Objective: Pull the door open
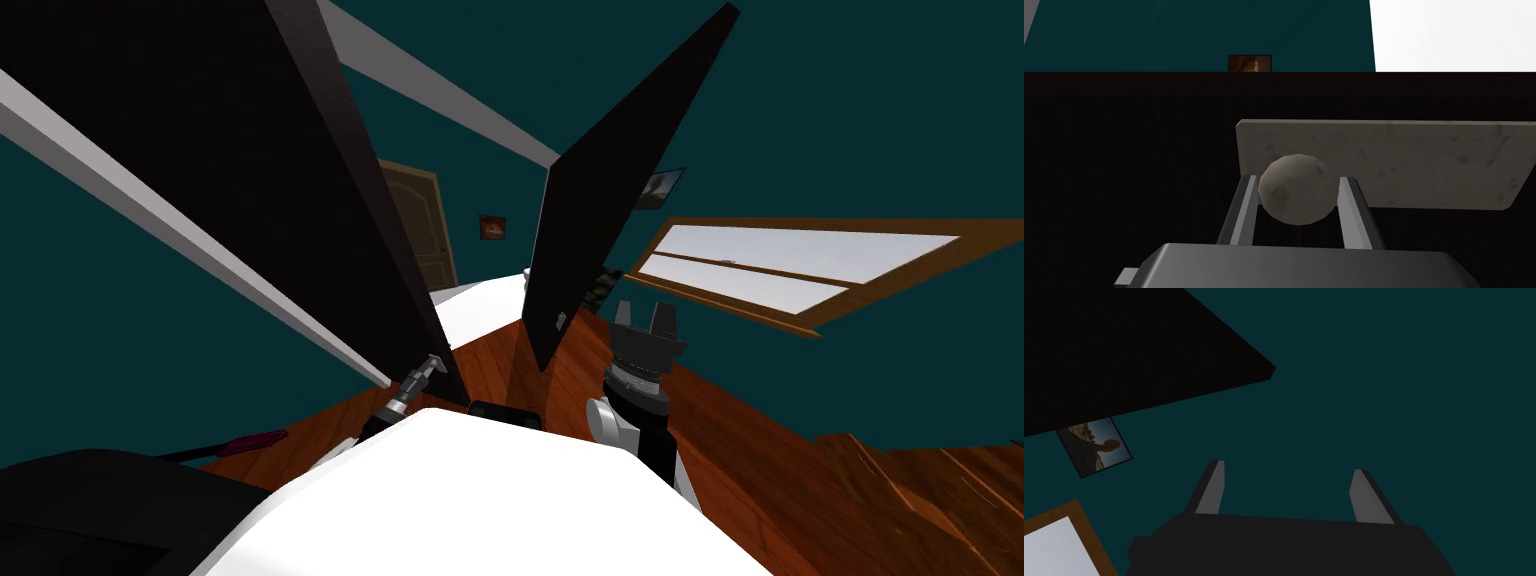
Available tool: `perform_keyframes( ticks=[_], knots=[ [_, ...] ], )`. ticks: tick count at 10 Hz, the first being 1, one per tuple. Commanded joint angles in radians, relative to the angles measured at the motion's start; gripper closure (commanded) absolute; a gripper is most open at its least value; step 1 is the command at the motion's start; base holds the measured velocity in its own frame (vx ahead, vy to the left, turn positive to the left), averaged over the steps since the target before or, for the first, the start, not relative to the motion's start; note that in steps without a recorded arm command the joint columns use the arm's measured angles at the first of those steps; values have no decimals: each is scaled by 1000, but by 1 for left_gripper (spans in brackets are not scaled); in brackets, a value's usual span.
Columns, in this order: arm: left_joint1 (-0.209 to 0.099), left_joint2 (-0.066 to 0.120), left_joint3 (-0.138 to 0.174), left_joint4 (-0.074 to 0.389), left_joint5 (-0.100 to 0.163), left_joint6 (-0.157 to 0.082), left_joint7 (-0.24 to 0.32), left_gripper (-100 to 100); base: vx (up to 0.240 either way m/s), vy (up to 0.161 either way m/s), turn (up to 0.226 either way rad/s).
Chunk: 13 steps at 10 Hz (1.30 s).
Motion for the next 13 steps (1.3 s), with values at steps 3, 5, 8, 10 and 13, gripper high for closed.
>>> perform_keyframes(
  ticks=[3,5,8,10,13],
  knots=[
    [-50,-9,-20,15,7,30,-10,100,-203,51,-104],
    [-79,-13,-32,24,11,46,-15,100,-205,60,-88],
    [-127,-21,-52,38,18,74,-24,100,-220,86,-106],
    [-159,-26,-65,48,23,92,-30,100,-220,55,-106],
    [-202,-33,-82,60,29,117,-38,100,-181,89,-79]
  ],
)
